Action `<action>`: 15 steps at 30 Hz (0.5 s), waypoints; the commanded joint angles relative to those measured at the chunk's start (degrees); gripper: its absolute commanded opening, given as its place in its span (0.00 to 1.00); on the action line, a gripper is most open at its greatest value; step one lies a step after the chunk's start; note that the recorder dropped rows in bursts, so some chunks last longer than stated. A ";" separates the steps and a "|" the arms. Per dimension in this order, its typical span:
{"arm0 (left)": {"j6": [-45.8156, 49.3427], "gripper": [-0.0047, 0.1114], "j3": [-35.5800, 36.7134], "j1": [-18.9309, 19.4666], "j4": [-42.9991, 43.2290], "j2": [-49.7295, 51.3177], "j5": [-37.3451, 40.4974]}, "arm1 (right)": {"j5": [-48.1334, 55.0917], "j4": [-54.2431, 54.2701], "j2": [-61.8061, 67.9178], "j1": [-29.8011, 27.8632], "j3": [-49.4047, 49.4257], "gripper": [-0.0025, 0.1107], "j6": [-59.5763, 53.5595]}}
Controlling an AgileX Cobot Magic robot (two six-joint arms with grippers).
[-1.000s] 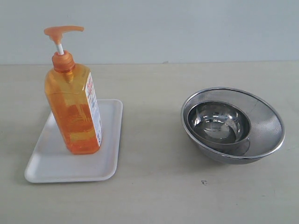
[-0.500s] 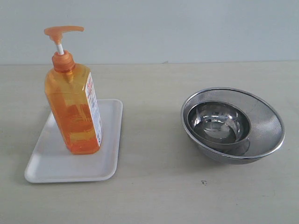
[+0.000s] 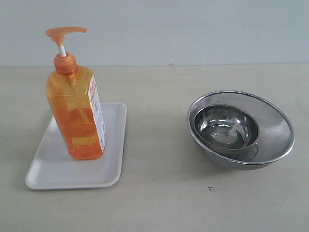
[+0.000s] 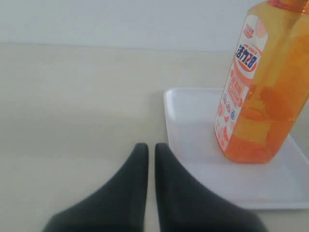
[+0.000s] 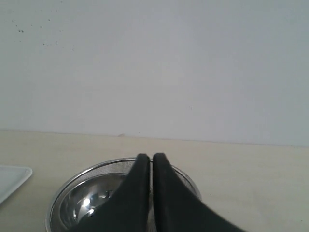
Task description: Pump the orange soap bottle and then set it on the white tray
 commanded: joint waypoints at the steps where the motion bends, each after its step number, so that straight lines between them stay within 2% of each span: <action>1: -0.46 0.08 0.18 -0.17 -0.41 -0.21 -0.05 | 1.25 -0.12 -0.44 -2.38 0.27 0.02 -0.15; 15: -0.46 0.08 0.18 -0.17 -0.41 -0.21 -0.04 | 4.16 -0.12 -0.44 -3.22 0.27 0.02 -0.15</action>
